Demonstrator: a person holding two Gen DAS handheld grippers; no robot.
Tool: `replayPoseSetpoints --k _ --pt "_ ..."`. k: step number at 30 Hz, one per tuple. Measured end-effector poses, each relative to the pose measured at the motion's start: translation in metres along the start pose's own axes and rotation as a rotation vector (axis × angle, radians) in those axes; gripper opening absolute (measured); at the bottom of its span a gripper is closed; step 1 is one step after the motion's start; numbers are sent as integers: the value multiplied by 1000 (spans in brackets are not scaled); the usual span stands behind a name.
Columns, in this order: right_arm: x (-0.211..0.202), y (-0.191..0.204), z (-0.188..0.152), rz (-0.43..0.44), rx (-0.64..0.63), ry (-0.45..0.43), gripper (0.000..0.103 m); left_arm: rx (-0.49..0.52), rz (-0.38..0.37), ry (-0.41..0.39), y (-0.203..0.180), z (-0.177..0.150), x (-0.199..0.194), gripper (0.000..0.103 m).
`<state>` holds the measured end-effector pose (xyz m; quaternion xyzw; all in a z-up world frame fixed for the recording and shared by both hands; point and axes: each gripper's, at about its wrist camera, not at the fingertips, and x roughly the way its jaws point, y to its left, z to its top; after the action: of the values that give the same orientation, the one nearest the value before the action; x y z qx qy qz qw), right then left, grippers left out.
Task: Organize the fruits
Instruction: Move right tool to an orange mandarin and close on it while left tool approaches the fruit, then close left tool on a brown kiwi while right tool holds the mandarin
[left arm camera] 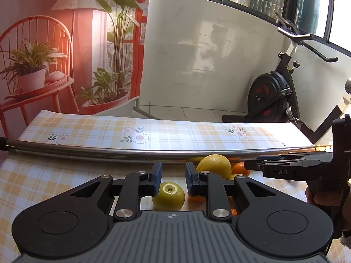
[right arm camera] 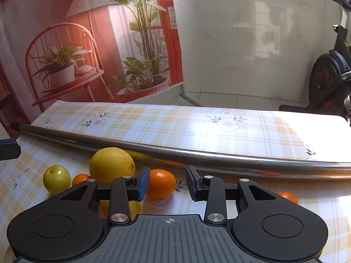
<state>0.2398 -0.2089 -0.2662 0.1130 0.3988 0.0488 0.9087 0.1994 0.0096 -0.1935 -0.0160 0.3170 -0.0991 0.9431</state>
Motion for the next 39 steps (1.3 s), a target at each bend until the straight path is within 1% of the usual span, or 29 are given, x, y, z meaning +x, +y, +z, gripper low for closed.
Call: replayPoseSetpoints --k 3,10,12,14,18,22,25,28,30,35,39 --pt "11 0 0 21 34 8 37 -10 -4 16 1 -2 6 25" --pt "21 -2 -2 86 109 29 38 -12 -16 44 -1 -5 16 25" --pt "22 -7 -4 96 149 27 34 -6 -22 48 -4 -6 16 25" --pt "20 -12 -7 109 176 17 33 1 -28 53 -7 -6 18 25" --pt "7 -18 -20 81 167 -29 33 16 -48 67 -12 -7 21 25" --pt "-14 -25 -41 41 154 -99 33 46 -77 88 -22 -9 27 25" --pt "-28 -27 -60 7 115 -135 33 73 -120 113 -31 -13 32 25" --pt "-41 -26 -76 -28 82 -167 33 104 -178 159 -46 -18 40 25" --pt "-48 -28 -84 -44 79 -187 33 126 -195 181 -54 -20 45 25" --pt "-57 -36 -91 -39 114 -223 33 154 -213 248 -68 -23 62 25" --pt "-59 -40 -93 -40 139 -240 33 174 -219 278 -76 -24 70 25"
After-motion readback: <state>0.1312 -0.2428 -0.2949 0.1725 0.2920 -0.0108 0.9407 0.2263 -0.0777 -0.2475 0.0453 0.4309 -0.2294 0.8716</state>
